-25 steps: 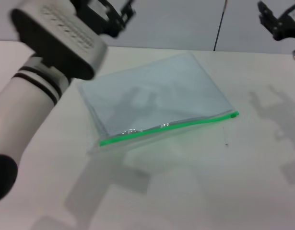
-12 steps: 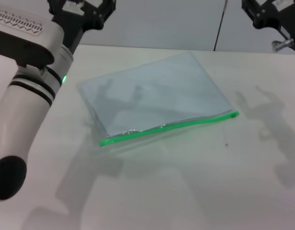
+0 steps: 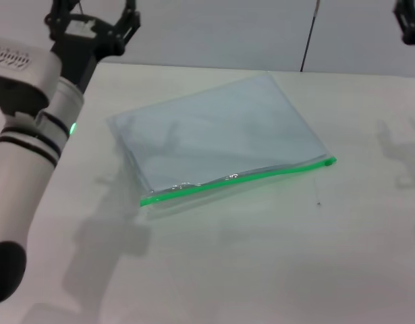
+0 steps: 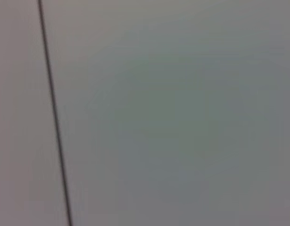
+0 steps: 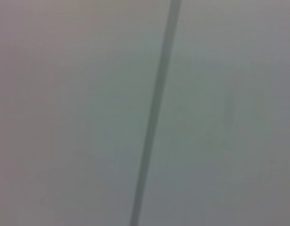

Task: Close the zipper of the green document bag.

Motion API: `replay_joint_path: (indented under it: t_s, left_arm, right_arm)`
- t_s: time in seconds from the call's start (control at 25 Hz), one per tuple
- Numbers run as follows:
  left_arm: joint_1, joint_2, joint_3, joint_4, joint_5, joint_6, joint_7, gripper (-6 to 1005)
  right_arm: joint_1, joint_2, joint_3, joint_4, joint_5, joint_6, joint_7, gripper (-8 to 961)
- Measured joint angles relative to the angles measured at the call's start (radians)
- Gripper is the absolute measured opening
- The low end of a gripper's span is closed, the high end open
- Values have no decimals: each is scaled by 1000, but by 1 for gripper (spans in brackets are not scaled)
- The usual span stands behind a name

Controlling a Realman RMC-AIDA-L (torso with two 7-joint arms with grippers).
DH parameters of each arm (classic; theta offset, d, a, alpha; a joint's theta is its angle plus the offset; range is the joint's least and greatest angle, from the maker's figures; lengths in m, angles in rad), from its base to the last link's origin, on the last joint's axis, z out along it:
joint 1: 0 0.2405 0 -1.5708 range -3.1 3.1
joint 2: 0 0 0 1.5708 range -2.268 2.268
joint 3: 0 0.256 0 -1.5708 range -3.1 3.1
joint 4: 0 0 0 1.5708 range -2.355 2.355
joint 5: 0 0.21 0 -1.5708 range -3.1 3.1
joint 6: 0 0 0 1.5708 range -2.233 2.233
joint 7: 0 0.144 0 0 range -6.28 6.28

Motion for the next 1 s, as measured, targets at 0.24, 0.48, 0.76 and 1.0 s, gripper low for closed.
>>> replay_joint_path:
  t_s: [0.24,0.48,0.76,1.0]
  left_arm:
    - [19,-3,1,-64,0,83,7,871]
    - [21,-4,4,-90,-2,106,7,865]
    - [16,-5,3,-99,-9,107,7,860]
    - [18,-4,-1,-101,-11,107,7,860]
  right_arm:
    - [-7,-3,3,71,81,-28,-2,578]
    - [-10,-1,-2,117,109,-44,5,578]
    - [-10,-1,-1,132,112,-45,7,578]
    - [-6,-1,2,136,113,-45,13,578]
